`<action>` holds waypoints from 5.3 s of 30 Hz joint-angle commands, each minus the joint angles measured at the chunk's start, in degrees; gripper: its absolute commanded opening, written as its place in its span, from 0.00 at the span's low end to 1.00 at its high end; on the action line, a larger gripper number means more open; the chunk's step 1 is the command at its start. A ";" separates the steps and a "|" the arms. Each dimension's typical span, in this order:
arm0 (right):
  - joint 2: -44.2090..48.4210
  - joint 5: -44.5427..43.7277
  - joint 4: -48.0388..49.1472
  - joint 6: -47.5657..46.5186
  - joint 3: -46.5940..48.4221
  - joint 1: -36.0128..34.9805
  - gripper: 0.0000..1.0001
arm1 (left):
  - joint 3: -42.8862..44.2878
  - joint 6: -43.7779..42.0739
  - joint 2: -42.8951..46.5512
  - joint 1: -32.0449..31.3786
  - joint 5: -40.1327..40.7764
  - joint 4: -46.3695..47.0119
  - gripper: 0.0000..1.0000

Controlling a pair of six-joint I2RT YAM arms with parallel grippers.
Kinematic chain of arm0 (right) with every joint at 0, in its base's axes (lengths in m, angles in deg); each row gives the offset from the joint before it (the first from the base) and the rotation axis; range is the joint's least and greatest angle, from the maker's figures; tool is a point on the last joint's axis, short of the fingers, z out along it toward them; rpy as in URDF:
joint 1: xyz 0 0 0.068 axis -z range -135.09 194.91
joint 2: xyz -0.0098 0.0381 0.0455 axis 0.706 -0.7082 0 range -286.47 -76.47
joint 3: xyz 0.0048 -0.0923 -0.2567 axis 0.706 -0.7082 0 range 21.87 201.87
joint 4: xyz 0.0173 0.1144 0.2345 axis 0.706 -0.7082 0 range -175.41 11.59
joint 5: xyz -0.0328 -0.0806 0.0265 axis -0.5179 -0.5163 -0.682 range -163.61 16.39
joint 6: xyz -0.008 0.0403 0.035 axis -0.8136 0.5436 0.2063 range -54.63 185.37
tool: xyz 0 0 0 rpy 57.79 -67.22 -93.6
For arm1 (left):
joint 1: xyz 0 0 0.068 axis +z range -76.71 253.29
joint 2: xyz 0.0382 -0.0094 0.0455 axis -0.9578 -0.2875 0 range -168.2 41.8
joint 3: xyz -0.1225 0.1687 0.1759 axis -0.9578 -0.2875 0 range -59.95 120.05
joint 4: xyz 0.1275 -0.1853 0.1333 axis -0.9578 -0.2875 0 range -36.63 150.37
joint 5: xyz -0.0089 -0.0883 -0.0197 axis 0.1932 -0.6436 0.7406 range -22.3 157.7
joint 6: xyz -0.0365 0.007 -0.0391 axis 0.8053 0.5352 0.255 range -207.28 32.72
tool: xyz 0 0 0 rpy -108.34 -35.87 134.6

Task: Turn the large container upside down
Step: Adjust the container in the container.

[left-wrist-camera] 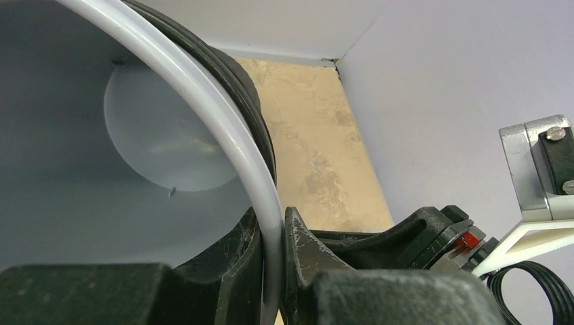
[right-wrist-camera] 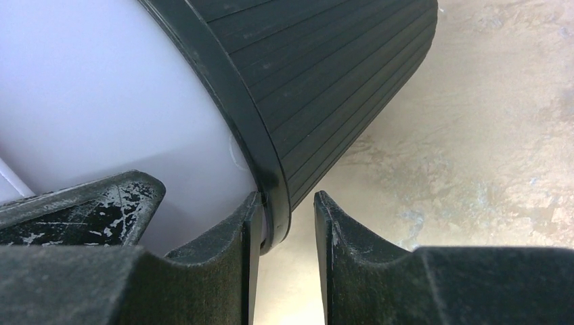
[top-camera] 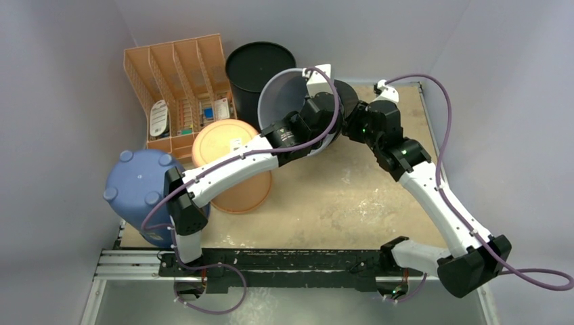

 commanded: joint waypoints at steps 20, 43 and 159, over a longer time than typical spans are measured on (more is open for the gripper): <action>14.31 -8.63 -20.88 3.87 1.19 2.76 0.54 | -6.21 -10.19 20.44 -0.60 -11.12 31.31 0.00; 6.02 -7.42 -12.49 -5.27 28.36 2.76 0.72 | -4.89 -28.55 16.22 -0.65 -24.44 17.30 0.00; -13.23 -4.85 -40.60 -8.40 42.67 2.76 0.62 | -0.08 -52.64 13.45 0.31 -46.97 3.23 0.00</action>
